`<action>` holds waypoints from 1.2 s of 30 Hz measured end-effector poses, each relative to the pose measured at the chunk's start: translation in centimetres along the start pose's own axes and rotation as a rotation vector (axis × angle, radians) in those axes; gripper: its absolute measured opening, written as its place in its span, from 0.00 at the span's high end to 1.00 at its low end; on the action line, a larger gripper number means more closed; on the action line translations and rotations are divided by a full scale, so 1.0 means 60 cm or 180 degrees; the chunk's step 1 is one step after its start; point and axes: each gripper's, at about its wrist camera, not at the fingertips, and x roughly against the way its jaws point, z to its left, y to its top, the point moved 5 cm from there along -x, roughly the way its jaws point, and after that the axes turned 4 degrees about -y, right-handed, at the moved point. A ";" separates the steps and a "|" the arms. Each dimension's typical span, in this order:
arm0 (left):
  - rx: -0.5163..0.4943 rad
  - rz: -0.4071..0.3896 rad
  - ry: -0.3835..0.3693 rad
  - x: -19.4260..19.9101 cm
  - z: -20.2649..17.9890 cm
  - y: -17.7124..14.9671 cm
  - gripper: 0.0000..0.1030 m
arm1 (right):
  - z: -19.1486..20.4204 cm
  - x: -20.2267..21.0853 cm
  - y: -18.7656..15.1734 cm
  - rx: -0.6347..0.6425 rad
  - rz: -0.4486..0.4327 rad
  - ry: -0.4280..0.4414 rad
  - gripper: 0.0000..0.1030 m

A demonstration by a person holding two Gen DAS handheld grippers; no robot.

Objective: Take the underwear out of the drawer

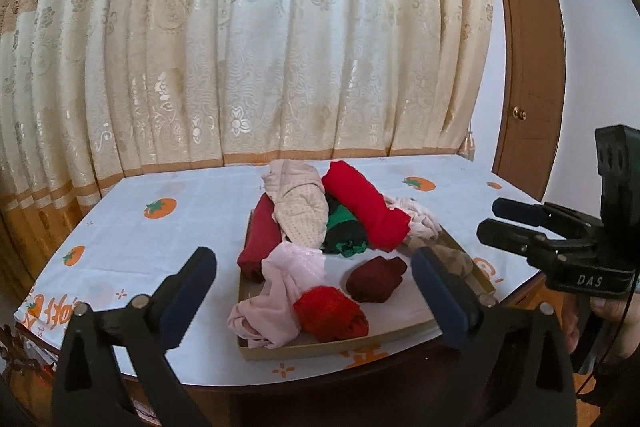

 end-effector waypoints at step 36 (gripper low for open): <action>-0.0041 0.0199 -0.0038 -0.021 -0.002 -0.006 0.00 | 0.008 -0.005 -0.002 0.0022 0.0024 0.0072 0.33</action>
